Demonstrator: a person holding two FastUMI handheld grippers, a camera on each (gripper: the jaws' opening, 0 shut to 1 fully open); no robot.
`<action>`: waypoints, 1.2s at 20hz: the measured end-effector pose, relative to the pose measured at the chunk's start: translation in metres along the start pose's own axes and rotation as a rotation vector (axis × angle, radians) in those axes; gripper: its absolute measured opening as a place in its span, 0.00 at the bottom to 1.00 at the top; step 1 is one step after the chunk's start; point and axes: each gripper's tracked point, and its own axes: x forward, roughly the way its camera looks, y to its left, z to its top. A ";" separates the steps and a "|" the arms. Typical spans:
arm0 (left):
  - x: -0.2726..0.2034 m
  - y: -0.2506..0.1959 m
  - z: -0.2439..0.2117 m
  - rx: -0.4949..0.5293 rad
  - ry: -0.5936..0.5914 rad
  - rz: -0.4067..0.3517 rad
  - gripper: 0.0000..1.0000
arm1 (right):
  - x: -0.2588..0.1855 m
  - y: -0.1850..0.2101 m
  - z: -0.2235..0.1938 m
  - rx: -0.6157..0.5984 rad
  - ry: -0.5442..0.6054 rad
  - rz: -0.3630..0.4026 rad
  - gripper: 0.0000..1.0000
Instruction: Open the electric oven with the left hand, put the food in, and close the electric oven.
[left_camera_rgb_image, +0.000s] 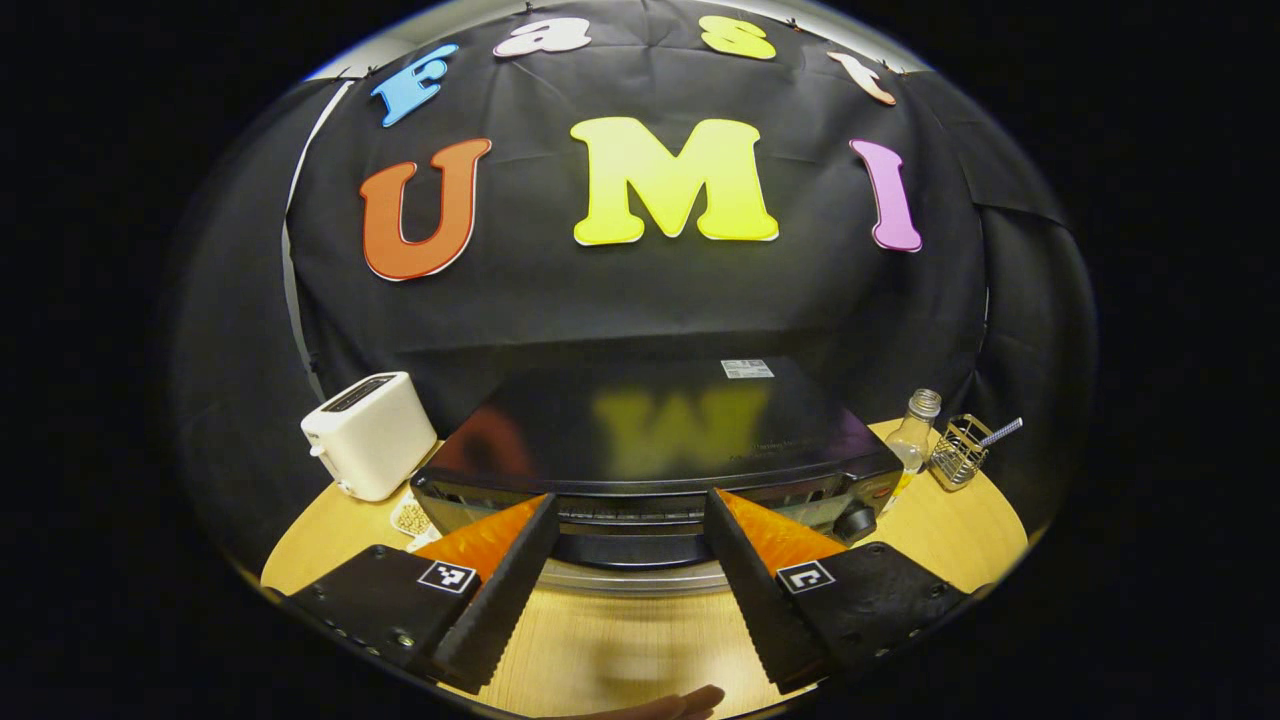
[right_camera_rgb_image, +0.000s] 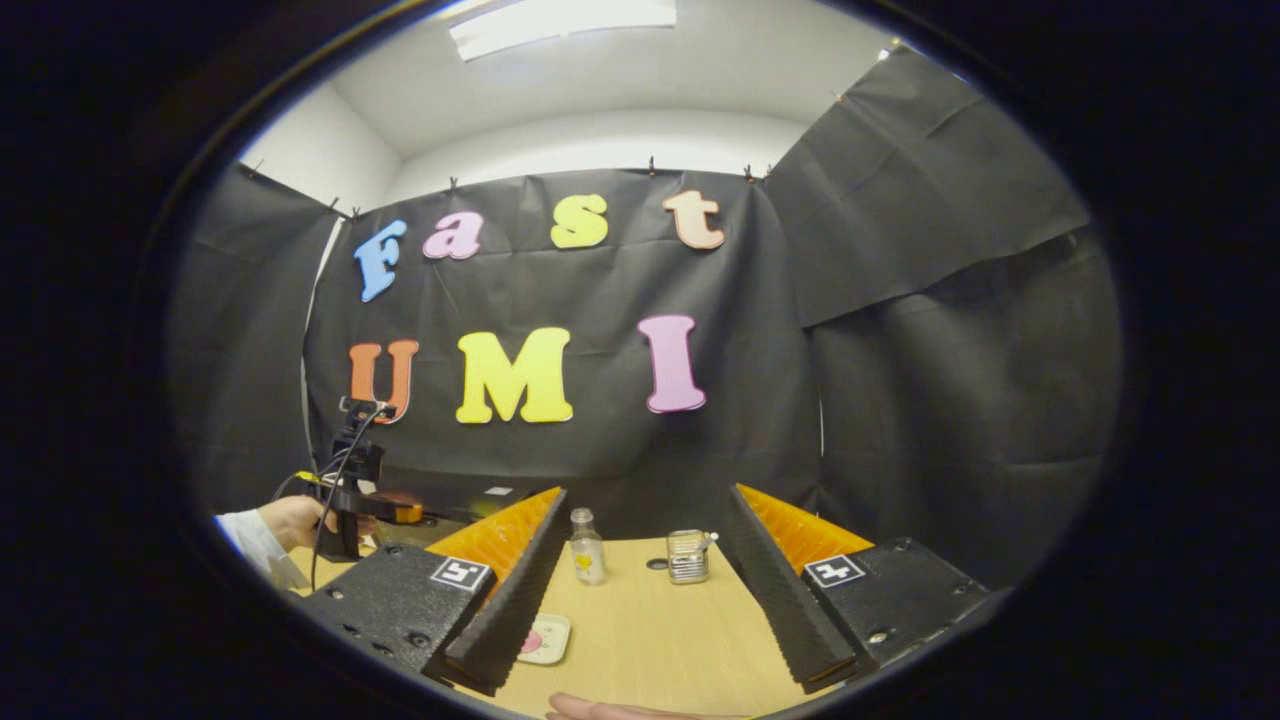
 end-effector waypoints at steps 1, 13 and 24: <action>-0.002 0.000 -0.001 0.002 -0.010 0.005 0.93 | -0.002 0.002 0.002 -0.005 0.002 0.003 0.94; -0.036 0.000 -0.029 0.009 -0.041 -0.025 0.94 | -0.020 0.017 0.013 -0.051 0.001 0.024 0.94; -0.071 -0.001 -0.081 -0.007 -0.110 -0.039 0.93 | -0.014 0.026 0.002 -0.054 0.029 0.034 0.95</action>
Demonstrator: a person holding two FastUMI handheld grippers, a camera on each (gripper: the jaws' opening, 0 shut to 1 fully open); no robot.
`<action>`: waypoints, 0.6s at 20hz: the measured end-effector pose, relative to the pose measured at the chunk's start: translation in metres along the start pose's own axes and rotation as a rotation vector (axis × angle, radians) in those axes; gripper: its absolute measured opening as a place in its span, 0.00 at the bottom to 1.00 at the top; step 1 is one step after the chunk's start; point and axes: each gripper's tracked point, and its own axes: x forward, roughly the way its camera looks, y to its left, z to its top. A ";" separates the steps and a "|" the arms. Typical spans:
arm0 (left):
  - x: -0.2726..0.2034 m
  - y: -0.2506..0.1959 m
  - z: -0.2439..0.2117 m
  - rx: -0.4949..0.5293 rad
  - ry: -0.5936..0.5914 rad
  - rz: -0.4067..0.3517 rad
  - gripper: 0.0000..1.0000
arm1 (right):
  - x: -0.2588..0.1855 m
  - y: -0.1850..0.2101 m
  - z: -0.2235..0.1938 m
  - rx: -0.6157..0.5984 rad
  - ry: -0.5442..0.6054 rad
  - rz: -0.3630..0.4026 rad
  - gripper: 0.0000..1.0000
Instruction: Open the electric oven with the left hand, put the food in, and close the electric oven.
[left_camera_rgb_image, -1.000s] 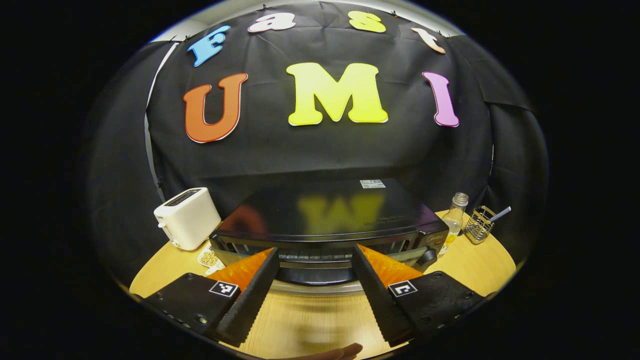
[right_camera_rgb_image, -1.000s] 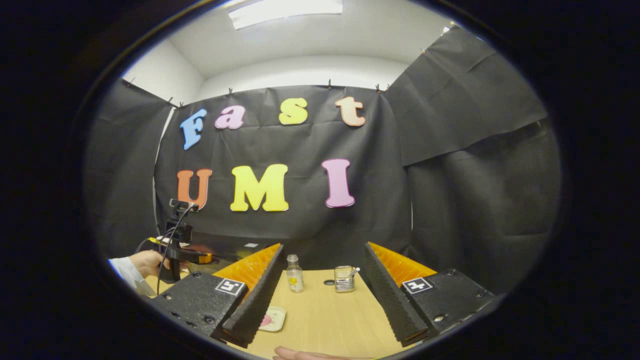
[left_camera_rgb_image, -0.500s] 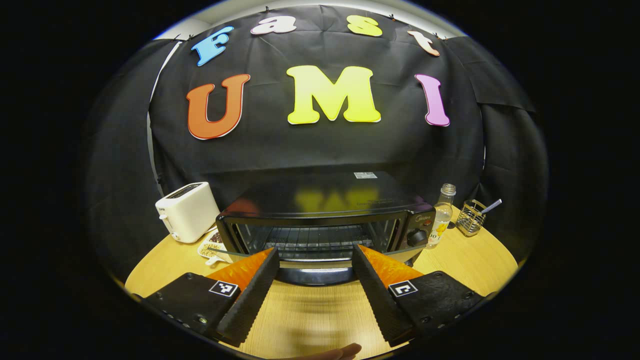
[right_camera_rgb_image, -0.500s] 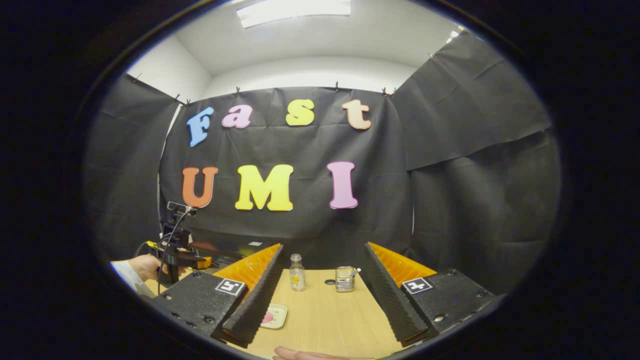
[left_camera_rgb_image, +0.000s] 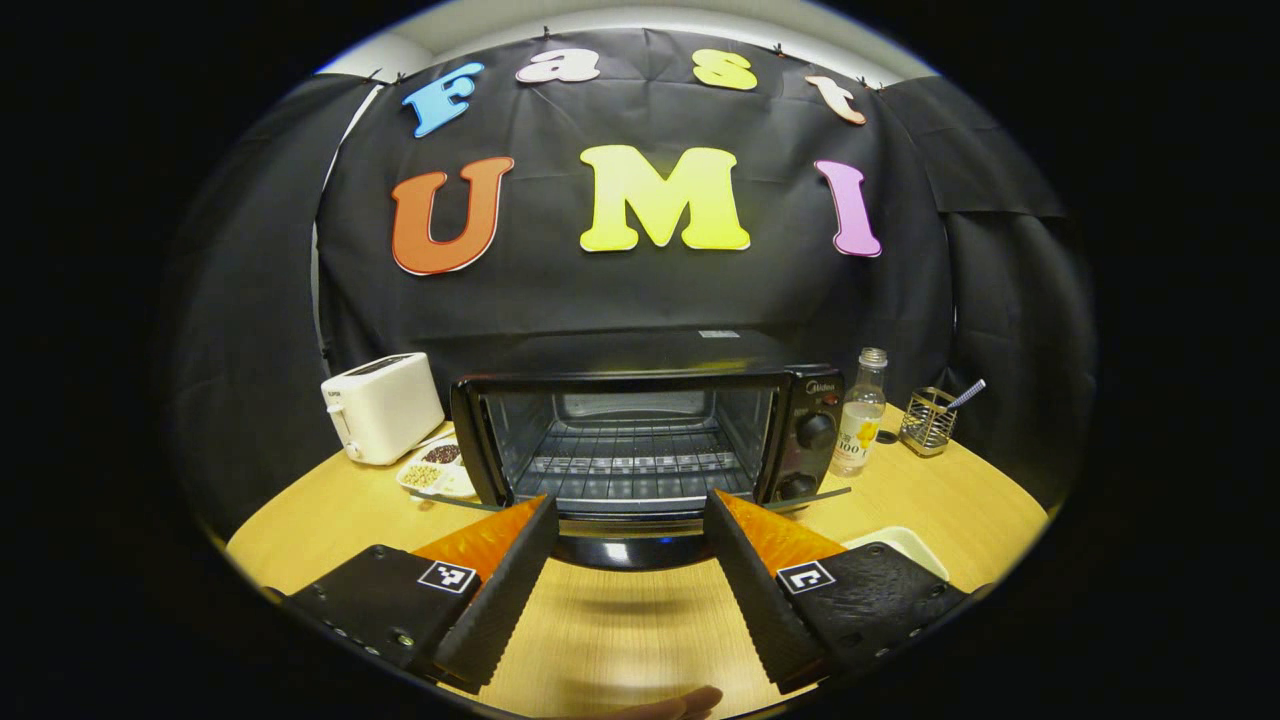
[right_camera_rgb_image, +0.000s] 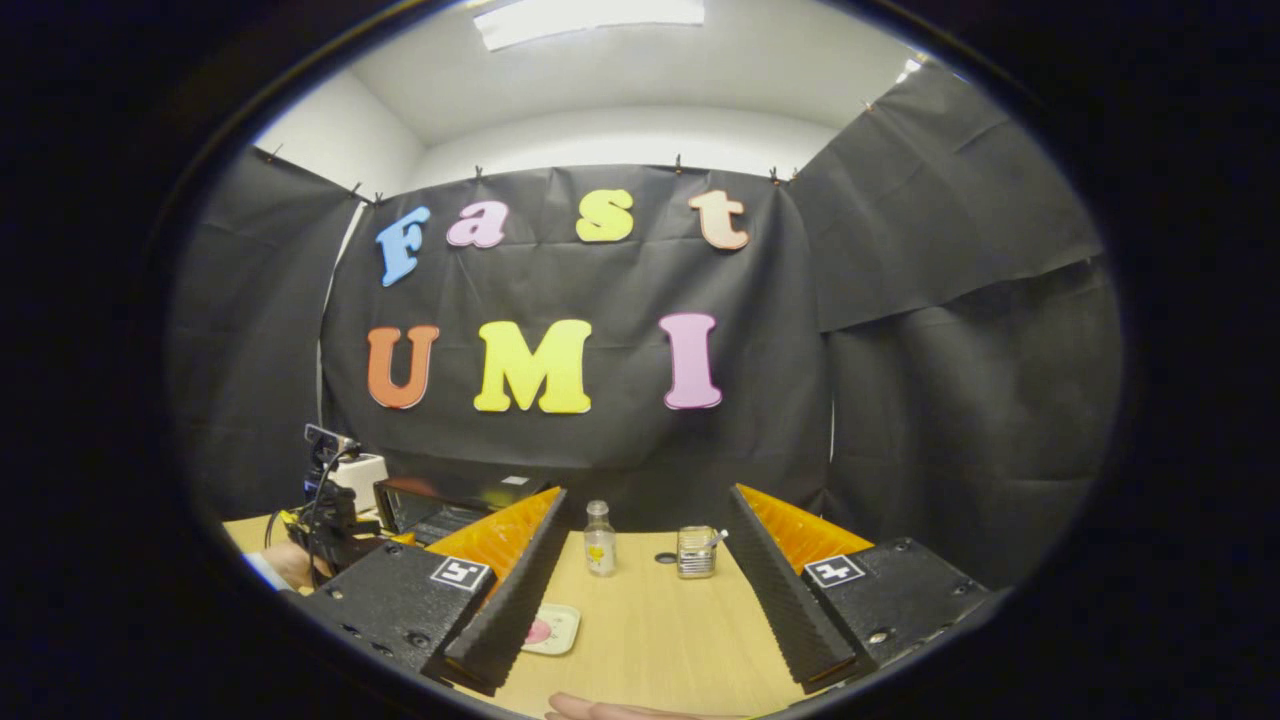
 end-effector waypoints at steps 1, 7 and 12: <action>-0.003 -0.001 -0.008 -0.003 0.002 0.001 0.93 | 0.001 0.001 0.000 -0.001 0.002 0.001 0.95; -0.016 -0.003 -0.037 0.009 0.023 0.005 0.93 | 0.003 0.005 -0.002 -0.005 0.010 0.000 0.95; -0.023 -0.004 -0.071 0.005 0.086 0.000 0.93 | 0.007 0.011 -0.009 -0.022 0.022 -0.003 0.95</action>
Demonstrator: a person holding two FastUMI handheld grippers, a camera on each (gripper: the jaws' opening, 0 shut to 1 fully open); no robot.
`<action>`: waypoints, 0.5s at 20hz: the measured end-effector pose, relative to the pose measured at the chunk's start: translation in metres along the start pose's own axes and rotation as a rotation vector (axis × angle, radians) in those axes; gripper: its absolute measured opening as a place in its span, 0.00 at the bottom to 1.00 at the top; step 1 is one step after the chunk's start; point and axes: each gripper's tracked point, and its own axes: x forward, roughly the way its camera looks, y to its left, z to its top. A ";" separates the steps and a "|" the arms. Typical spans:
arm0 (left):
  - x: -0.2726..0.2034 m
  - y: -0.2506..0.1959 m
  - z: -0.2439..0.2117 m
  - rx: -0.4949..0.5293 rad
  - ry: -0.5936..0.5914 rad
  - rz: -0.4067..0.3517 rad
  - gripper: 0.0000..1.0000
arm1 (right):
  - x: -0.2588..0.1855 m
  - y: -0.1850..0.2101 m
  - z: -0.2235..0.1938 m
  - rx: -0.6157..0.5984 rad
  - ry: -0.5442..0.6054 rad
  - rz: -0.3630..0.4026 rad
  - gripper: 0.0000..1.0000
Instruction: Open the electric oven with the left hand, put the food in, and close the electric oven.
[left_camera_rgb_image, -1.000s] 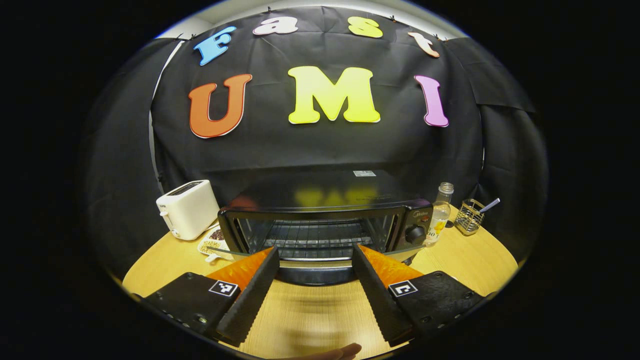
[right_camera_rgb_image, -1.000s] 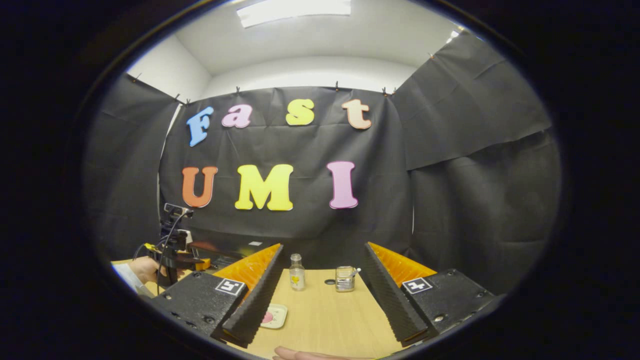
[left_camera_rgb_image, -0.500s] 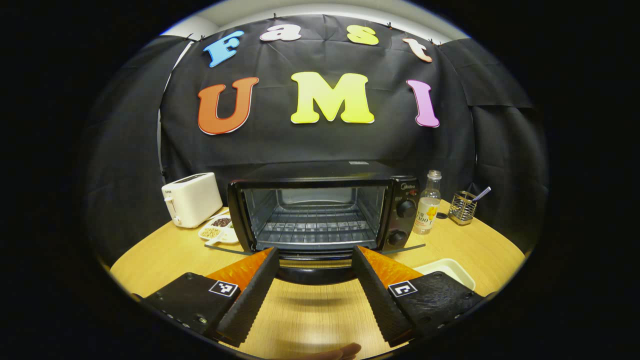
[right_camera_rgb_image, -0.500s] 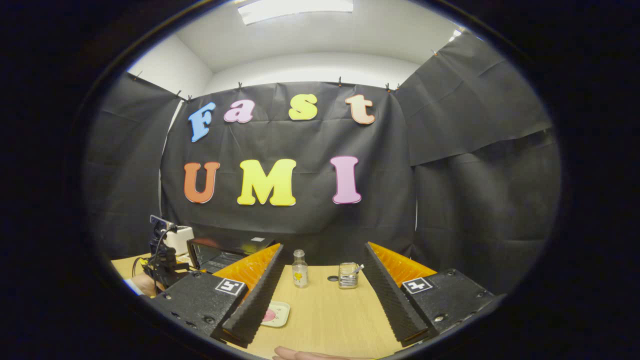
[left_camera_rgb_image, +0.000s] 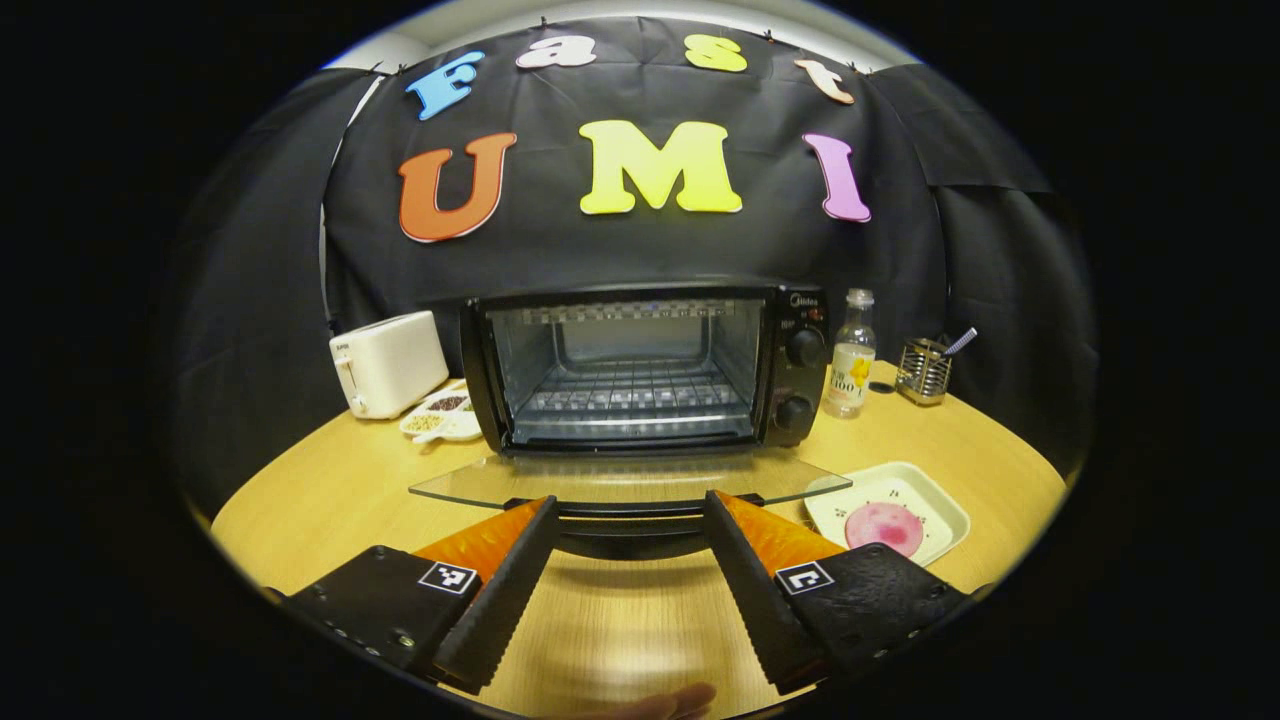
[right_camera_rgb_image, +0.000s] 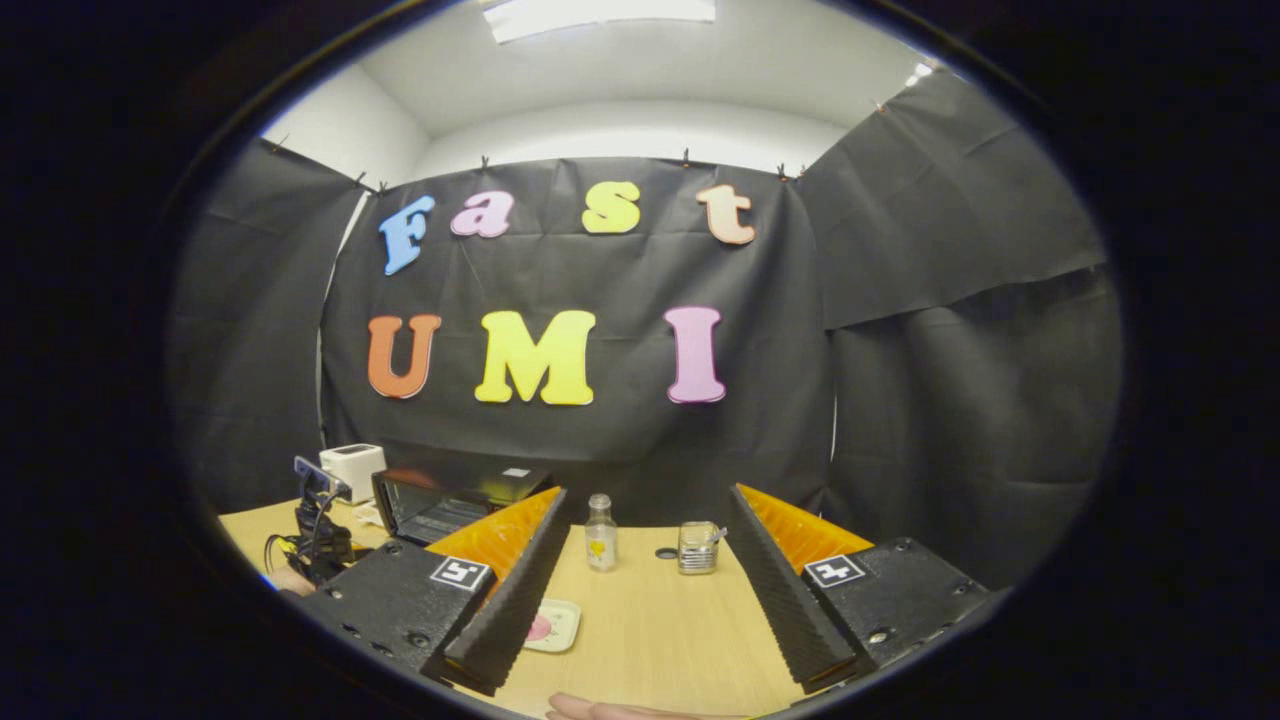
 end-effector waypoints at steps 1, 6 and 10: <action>-0.001 0.000 -0.005 -0.008 0.012 -0.004 0.93 | 0.002 0.002 -0.001 -0.003 0.006 0.001 0.95; 0.000 -0.002 -0.022 -0.012 0.068 -0.017 0.95 | 0.010 0.014 -0.018 0.004 0.063 0.025 0.95; 0.003 -0.006 -0.044 -0.004 0.144 -0.031 0.94 | 0.024 0.021 -0.034 -0.019 0.120 0.018 0.95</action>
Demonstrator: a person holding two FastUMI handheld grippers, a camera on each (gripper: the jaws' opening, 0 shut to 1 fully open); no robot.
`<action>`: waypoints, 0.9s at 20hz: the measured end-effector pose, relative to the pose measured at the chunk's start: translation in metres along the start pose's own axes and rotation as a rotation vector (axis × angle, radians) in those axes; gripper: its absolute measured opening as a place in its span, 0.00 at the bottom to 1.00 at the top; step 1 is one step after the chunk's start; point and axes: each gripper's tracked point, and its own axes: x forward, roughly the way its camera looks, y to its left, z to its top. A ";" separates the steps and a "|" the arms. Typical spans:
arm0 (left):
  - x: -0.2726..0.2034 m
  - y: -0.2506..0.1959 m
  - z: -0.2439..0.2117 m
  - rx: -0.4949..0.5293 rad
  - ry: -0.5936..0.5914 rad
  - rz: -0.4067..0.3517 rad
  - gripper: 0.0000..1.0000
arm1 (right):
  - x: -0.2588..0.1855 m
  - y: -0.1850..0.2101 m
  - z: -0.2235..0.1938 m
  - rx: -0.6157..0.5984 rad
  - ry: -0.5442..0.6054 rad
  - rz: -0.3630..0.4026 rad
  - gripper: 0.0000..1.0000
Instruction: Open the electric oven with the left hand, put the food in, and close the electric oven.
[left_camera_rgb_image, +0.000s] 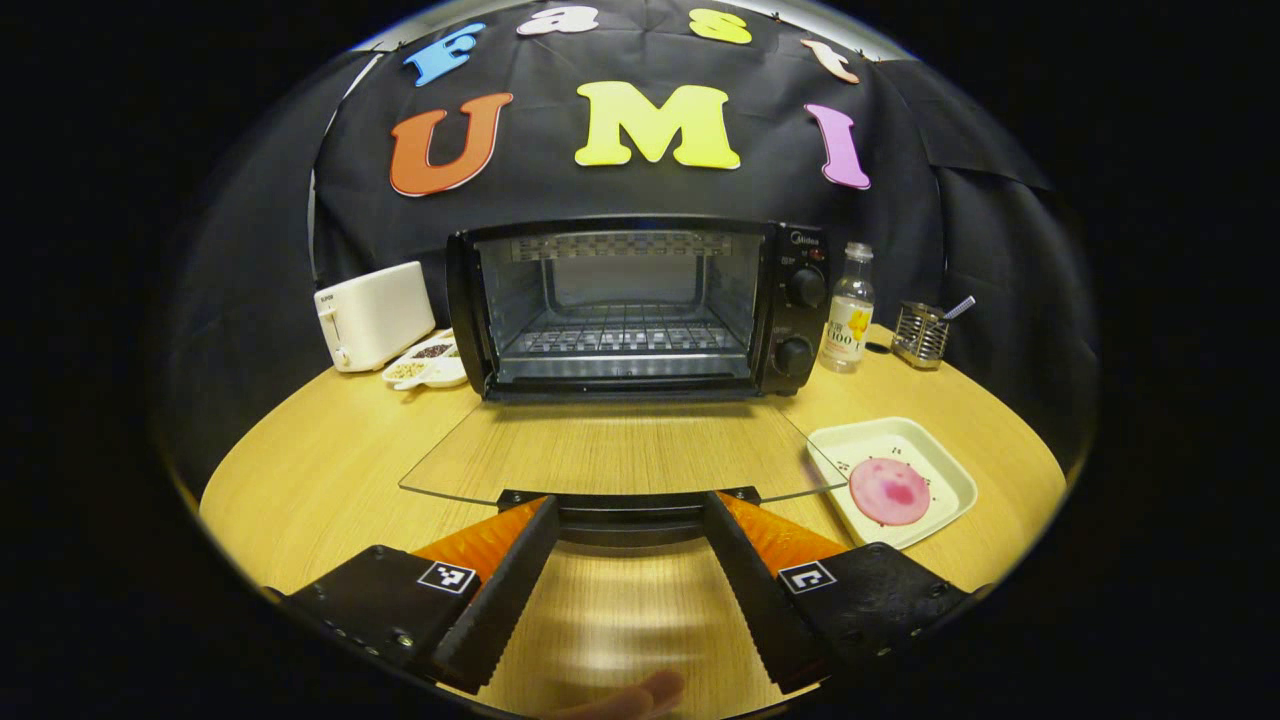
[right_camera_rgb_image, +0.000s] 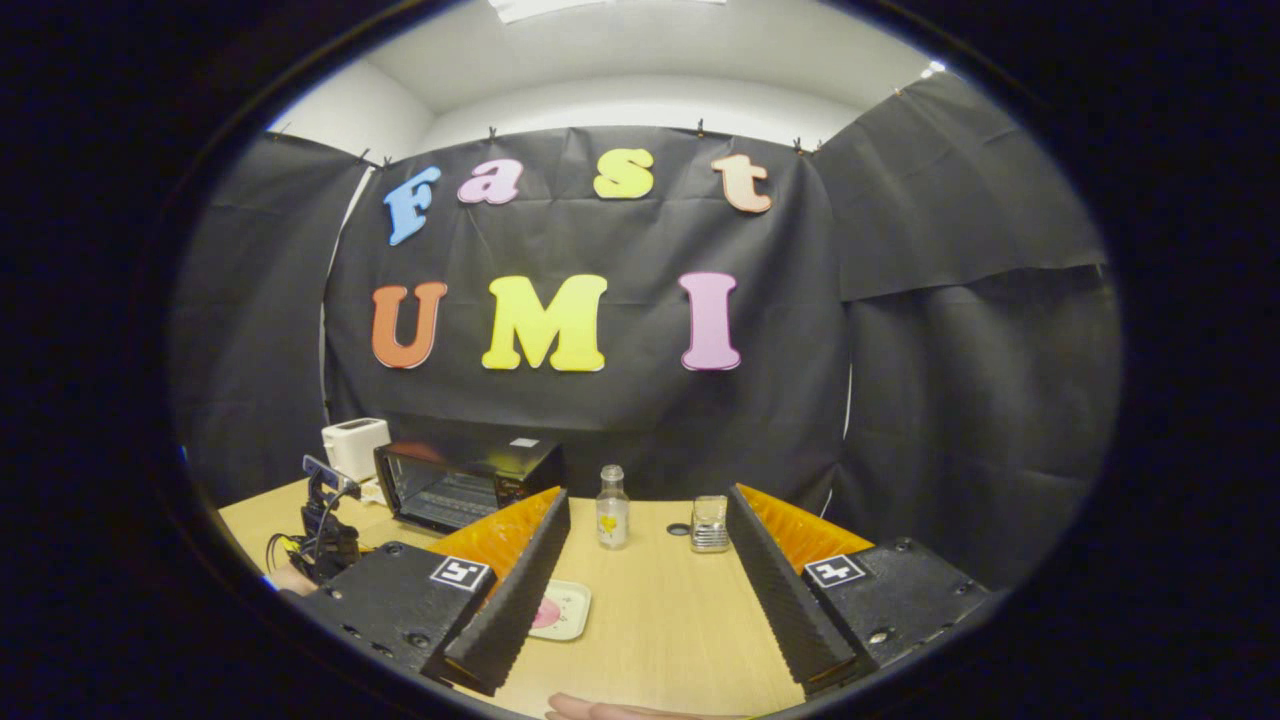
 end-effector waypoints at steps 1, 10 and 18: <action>0.000 0.000 -0.004 0.000 0.013 0.002 0.94 | 0.005 0.003 -0.005 -0.002 0.023 0.002 0.95; -0.032 0.001 0.019 -0.007 -0.063 0.019 0.96 | 0.055 0.034 -0.064 -0.069 0.283 0.062 0.96; -0.135 0.012 0.100 0.000 -0.333 0.046 0.95 | 0.086 0.044 -0.128 -0.088 0.567 0.068 0.96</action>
